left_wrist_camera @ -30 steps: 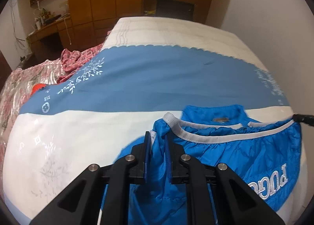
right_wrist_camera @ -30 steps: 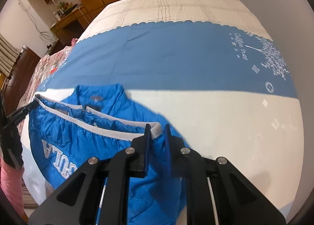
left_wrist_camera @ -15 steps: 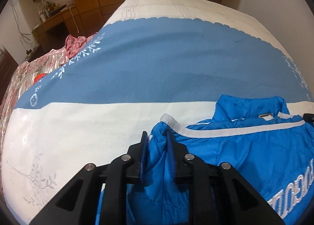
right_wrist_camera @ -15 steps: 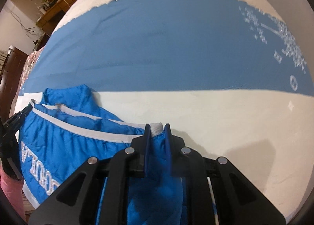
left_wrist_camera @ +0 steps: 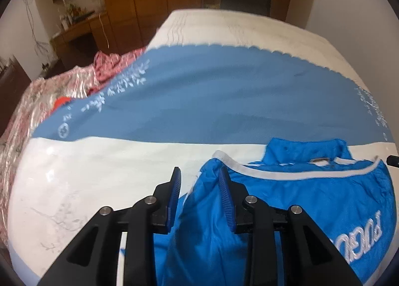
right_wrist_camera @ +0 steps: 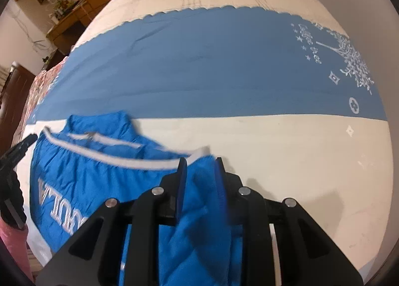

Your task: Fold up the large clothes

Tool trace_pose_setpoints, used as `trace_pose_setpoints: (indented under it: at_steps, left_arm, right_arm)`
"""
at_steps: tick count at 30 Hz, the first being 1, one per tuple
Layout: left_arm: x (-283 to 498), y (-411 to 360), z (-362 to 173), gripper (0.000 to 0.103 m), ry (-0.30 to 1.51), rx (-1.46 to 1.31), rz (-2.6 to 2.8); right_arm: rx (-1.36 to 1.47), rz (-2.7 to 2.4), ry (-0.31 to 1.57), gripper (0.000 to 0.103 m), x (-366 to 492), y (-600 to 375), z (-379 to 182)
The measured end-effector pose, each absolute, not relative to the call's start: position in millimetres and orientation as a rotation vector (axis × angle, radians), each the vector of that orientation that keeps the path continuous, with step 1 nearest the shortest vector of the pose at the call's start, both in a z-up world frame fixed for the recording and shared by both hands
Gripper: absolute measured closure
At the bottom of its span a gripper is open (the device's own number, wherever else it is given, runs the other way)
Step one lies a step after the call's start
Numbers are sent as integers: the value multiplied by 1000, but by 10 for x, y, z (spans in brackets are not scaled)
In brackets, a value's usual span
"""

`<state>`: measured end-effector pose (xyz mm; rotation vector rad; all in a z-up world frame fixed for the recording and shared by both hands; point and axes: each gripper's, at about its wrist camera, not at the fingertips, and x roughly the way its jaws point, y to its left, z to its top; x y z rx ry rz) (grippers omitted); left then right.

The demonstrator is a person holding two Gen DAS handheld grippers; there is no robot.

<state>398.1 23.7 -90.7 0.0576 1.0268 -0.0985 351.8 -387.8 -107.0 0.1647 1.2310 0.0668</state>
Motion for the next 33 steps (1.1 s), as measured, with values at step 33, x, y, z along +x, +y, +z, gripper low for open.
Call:
trace_pose_setpoints:
  at_steps: [33]
  left_arm:
    - [3015,-188,-1136,71,1009,98,-155]
  right_arm:
    - [159,-31,1118,79,2715,-3228,-1354]
